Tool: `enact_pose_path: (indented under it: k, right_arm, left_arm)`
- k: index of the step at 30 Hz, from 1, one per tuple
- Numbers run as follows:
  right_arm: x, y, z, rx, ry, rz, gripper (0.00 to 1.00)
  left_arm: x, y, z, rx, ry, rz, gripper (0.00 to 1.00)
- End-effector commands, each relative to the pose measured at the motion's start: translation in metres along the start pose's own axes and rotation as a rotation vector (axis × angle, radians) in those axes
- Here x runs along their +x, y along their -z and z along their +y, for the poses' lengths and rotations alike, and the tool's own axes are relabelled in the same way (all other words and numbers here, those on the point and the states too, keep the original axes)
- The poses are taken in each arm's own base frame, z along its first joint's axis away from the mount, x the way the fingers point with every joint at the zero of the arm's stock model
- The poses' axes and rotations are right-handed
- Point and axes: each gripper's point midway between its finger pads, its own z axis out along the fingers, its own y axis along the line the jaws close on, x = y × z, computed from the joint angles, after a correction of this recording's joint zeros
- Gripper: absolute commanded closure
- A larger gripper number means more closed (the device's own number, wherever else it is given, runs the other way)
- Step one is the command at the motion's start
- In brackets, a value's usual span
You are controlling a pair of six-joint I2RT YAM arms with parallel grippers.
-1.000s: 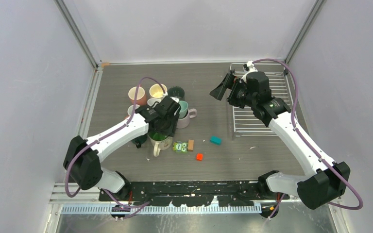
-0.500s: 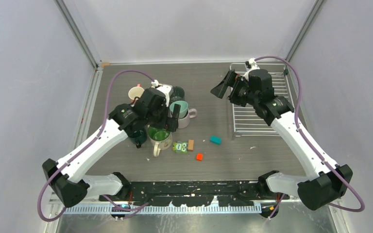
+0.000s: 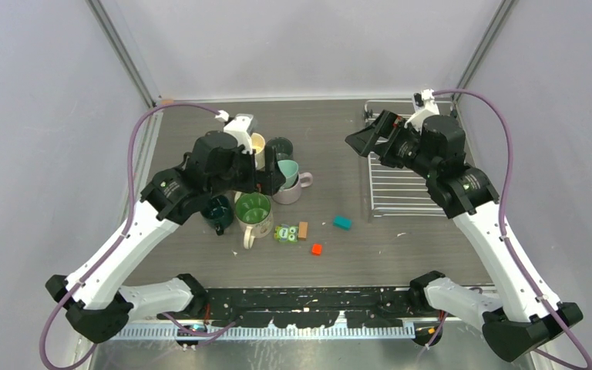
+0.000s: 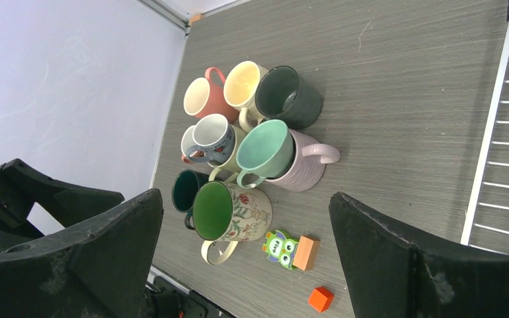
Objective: Unload the cups from the dish rack
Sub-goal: Reset both arms
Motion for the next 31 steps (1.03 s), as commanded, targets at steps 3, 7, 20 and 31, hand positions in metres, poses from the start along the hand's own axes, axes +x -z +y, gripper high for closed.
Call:
enact_pose_path:
  k: [3,7,20,31]
  right_arm:
    - [-0.007,0.011,0.007,-0.026,0.004,-0.03,0.0]
    - [-0.003,0.011,0.005,-0.026,-0.002,-0.024,0.0]
    - [-0.001,0.011,0.003,-0.023,-0.004,-0.027,0.0]
    - [0.0,0.008,0.0,-0.015,-0.011,-0.031,0.0]
  left_arm:
    - [-0.045,0.024,-0.004,-0.002,0.06,-0.175,0.0]
    - [-0.047,0.023,-0.007,0.007,0.06,-0.169,0.0]
    - [-0.048,0.021,-0.013,0.04,0.042,-0.176,0.0]
    - [-0.044,0.02,-0.009,0.025,0.018,-0.161,0.0]
